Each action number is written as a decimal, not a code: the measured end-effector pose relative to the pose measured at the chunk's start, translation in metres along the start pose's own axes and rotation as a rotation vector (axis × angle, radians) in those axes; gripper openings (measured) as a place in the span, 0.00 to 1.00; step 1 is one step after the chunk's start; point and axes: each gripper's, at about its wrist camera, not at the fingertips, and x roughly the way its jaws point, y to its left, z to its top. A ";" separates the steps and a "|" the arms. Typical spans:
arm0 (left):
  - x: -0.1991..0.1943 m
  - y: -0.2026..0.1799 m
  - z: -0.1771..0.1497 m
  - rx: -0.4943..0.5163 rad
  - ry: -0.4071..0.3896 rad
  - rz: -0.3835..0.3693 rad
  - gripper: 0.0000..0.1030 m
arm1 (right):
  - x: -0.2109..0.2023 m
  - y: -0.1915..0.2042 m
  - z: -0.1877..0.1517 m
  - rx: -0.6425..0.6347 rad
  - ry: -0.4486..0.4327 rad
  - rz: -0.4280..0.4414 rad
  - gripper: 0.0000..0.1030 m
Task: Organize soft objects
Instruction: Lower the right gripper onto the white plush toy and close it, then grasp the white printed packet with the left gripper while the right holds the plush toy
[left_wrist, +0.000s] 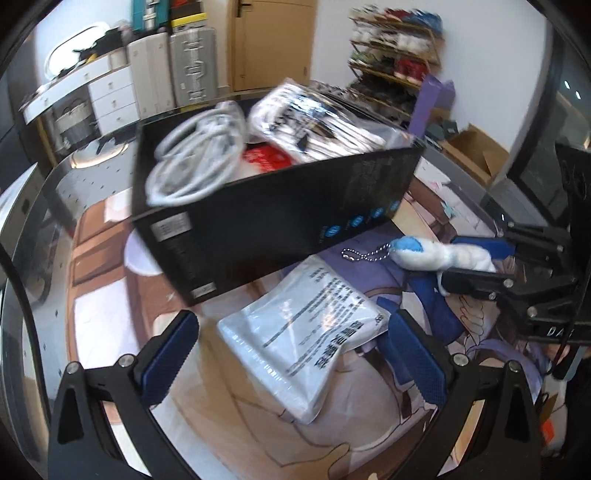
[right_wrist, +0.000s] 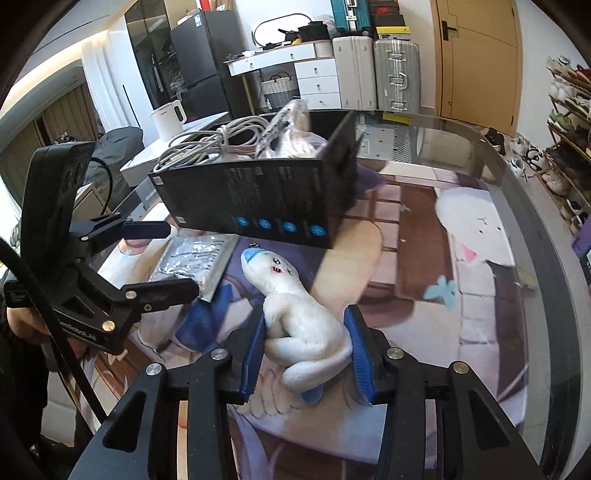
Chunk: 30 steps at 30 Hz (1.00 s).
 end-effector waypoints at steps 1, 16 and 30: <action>0.002 -0.003 0.001 0.021 0.010 -0.001 1.00 | -0.002 -0.002 -0.001 0.001 0.000 -0.002 0.41; 0.000 -0.026 0.004 0.187 0.084 -0.095 0.98 | -0.008 -0.004 -0.004 0.012 -0.002 -0.002 0.41; -0.012 -0.028 0.001 0.219 0.011 -0.112 0.50 | -0.008 -0.003 -0.007 0.016 -0.003 -0.002 0.41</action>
